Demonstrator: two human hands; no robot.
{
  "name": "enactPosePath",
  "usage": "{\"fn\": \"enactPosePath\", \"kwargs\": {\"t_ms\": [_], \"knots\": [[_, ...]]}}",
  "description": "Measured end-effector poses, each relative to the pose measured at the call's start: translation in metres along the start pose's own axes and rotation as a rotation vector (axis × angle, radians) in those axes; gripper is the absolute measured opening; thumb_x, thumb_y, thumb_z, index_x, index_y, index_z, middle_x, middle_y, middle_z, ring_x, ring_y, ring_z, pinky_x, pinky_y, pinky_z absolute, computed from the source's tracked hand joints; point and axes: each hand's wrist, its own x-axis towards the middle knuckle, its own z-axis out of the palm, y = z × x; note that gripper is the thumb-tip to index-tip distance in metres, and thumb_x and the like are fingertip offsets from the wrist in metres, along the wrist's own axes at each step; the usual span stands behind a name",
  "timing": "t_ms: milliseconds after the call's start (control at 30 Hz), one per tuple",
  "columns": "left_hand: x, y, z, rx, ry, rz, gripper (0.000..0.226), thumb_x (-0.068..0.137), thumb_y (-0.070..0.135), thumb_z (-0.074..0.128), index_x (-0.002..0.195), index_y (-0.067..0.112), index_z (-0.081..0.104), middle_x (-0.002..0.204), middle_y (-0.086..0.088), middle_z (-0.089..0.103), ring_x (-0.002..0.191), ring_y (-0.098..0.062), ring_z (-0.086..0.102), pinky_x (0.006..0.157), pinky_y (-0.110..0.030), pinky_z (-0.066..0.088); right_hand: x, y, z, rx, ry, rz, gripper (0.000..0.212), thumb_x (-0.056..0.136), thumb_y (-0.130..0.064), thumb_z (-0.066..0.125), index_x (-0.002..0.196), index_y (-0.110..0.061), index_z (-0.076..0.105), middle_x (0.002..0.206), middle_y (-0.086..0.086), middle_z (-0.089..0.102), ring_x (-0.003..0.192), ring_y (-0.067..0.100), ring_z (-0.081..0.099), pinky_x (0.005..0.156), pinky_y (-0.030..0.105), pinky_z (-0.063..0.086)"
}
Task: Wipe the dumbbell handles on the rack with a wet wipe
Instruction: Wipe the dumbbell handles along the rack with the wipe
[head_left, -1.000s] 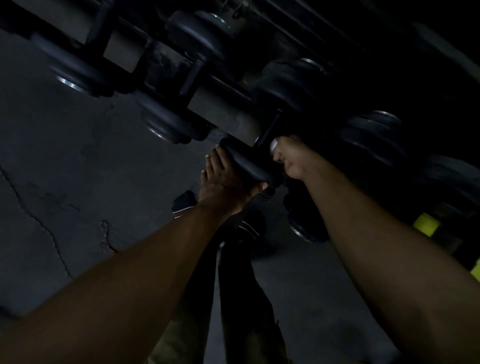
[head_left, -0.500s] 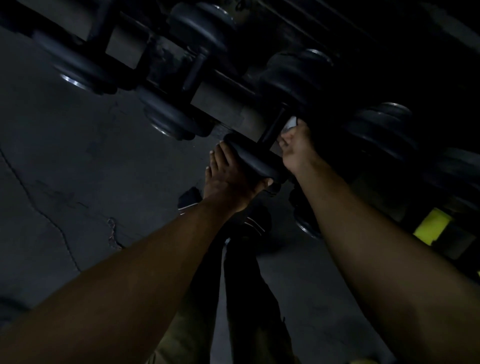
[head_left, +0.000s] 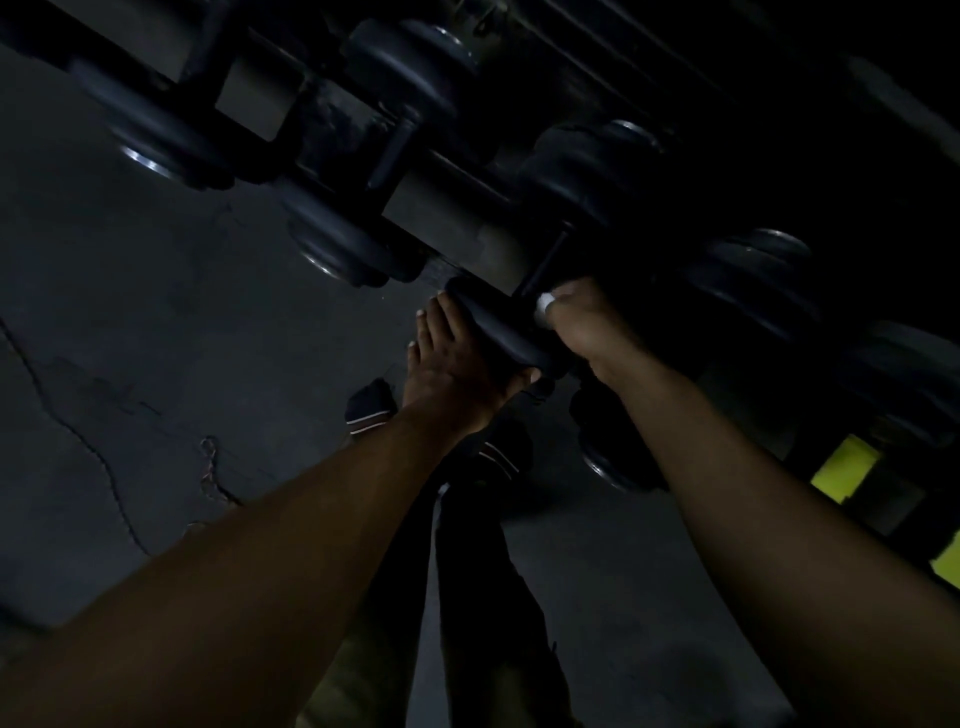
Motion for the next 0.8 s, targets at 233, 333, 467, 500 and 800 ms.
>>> {"fn": "enactPosePath", "kwargs": {"t_ms": [233, 333, 467, 500, 800], "knots": [[-0.001, -0.002, -0.001, 0.01, -0.012, 0.018, 0.142, 0.068, 0.081, 0.069, 0.158, 0.006, -0.011, 0.169, -0.012, -0.003, 0.156, -0.032, -0.002, 0.125, -0.051, 0.015, -0.004, 0.004, 0.002, -0.359, -0.173, -0.485, 0.048, 0.092, -0.001, 0.045, 0.134, -0.019, 0.061, 0.141, -0.004, 0.056, 0.129, 0.012, 0.052, 0.11, 0.033, 0.042], [-0.001, -0.002, -0.001, 0.009, 0.001, 0.026, 0.141, 0.067, 0.081, 0.069, 0.158, 0.007, -0.01, 0.169, -0.012, -0.001, 0.156, -0.032, 0.0, 0.125, -0.05, 0.014, -0.005, -0.007, -0.003, -0.829, -0.092, -0.702, 0.055, 0.092, -0.009, 0.044, 0.143, -0.028, 0.048, 0.151, -0.014, 0.042, 0.124, 0.019, 0.046, 0.102, 0.037, 0.037], [0.0, -0.004, -0.001, 0.003, 0.005, 0.022, 0.142, 0.067, 0.08, 0.071, 0.158, 0.007, -0.01, 0.169, -0.011, -0.002, 0.156, -0.031, 0.0, 0.125, -0.05, 0.013, 0.002, -0.029, -0.012, -1.269, 0.062, -0.669, 0.05, 0.097, -0.022, 0.042, 0.147, -0.019, 0.036, 0.151, 0.004, 0.033, 0.124, 0.029, 0.05, 0.095, 0.044, 0.041], [0.001, -0.004, 0.0, 0.0, -0.002, 0.017, 0.142, 0.067, 0.08, 0.071, 0.158, 0.007, -0.01, 0.169, -0.011, -0.003, 0.156, -0.031, -0.001, 0.126, -0.05, 0.013, 0.006, -0.031, -0.014, -1.351, 0.091, -0.636, 0.052, 0.098, -0.024, 0.043, 0.148, -0.014, 0.032, 0.153, 0.008, 0.03, 0.121, 0.031, 0.053, 0.092, 0.042, 0.044], [0.0, -0.005, 0.0, -0.009, -0.018, 0.024, 0.14, 0.07, 0.079, 0.069, 0.158, 0.008, -0.012, 0.169, -0.012, -0.006, 0.156, -0.033, -0.005, 0.126, -0.05, 0.011, 0.023, -0.046, 0.004, -1.693, 0.043, -0.371, 0.066, 0.096, -0.035, 0.057, 0.148, -0.009, 0.026, 0.156, 0.015, 0.022, 0.137, 0.027, 0.039, 0.09, 0.033, 0.048]]}}
